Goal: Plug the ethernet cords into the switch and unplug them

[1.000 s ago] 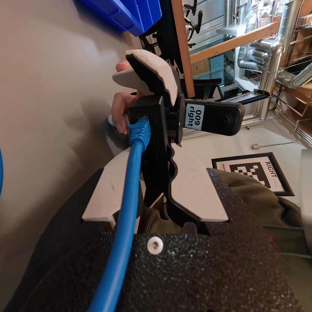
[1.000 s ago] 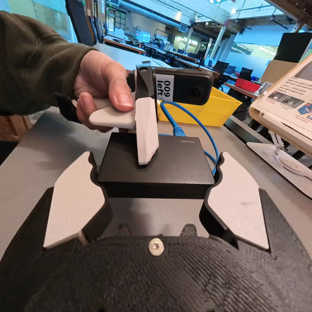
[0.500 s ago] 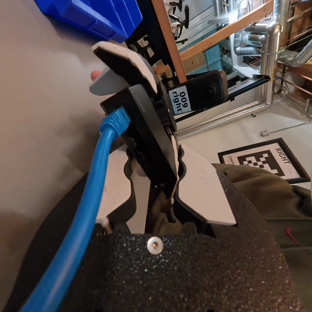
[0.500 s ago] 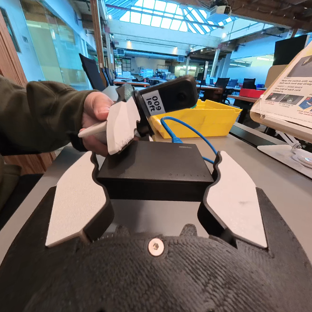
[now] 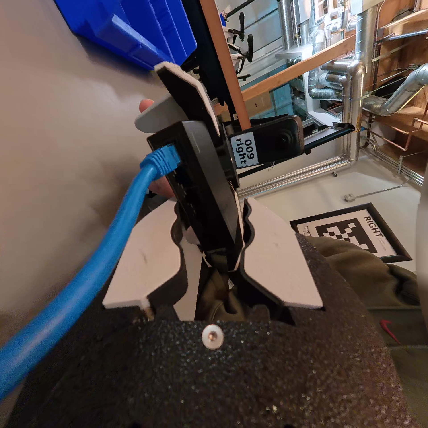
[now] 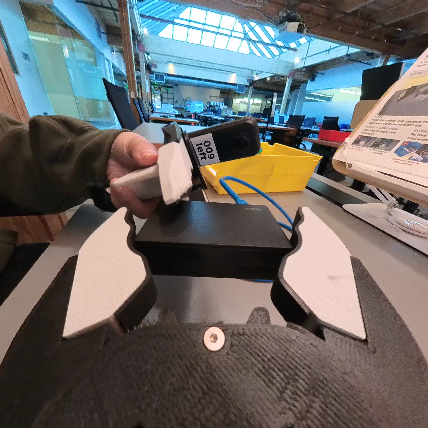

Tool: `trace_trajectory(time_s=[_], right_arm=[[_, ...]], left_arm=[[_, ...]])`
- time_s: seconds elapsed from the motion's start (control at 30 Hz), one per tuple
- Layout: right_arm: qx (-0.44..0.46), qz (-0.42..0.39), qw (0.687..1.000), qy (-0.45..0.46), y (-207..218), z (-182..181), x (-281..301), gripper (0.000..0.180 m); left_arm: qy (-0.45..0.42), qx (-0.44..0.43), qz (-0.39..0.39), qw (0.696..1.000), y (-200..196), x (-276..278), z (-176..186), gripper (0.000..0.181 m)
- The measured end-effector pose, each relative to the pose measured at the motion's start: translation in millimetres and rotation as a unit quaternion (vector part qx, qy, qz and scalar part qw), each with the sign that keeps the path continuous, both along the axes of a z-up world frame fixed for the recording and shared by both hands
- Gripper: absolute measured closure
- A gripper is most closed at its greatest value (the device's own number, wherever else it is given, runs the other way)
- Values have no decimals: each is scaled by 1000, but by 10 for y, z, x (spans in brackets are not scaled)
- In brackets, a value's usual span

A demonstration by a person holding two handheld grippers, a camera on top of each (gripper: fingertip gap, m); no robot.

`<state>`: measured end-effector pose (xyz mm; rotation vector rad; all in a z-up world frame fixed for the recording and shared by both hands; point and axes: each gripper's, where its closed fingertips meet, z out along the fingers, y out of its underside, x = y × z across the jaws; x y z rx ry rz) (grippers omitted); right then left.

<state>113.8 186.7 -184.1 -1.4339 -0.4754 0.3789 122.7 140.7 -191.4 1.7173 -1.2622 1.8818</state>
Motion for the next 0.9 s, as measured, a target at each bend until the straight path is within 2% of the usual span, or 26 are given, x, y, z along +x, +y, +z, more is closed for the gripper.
trace_trajectory(time_s=[0.1, 0.13, 0.17, 0.37, 0.47, 0.5, 0.57, 0.63, 0.67, 0.8, 0.83, 0.9], right_arm=[[2, 4, 1000, -10, -3, -8, -29, 52], [0, 11, 1000, -12, -7, -16, -54, 52], [-1, 10, 1000, -9, -2, -14, -56, 52], [-1, -7, 1000, -16, 15, -23, -34, 53], [-26, 24, 998, 54, -6, 17, -18, 55], [-30, 38, 994, 93, -19, 54, 7, 63], [-21, 89, 980, 175, -104, 157, 44, 92], [-13, 99, 969, 226, -131, 206, 140, 135], [-1, 93, 967, 237, -141, 228, 187, 142], [9, 88, 971, 223, -154, 236, 157, 137], [10, 95, 972, 215, -160, 235, 124, 147], [17, 101, 975, 199, -181, 244, 105, 151]], left_arm=[[3, -32, 5, 999, 18, 16, 17, 131], [5, -33, 3, 999, 13, 17, -8, 132], [3, -30, 3, 1000, 13, 22, -34, 143], [-19, -9, 22, 1000, 44, 43, -32, 147], [-55, 44, 26, 997, 107, 29, 15, 148], [-73, 80, 29, 994, 140, 31, 27, 149], [-120, 175, 34, 977, 213, 43, 40, 151], [-169, 245, 32, 954, 233, 47, 84, 151], [-188, 268, 27, 945, 218, 45, 101, 151], [-200, 324, -9, 924, 135, 41, 7, 152], [-203, 341, -14, 918, 120, 52, -24, 152], [-214, 366, -20, 905, 107, 64, -39, 152]])
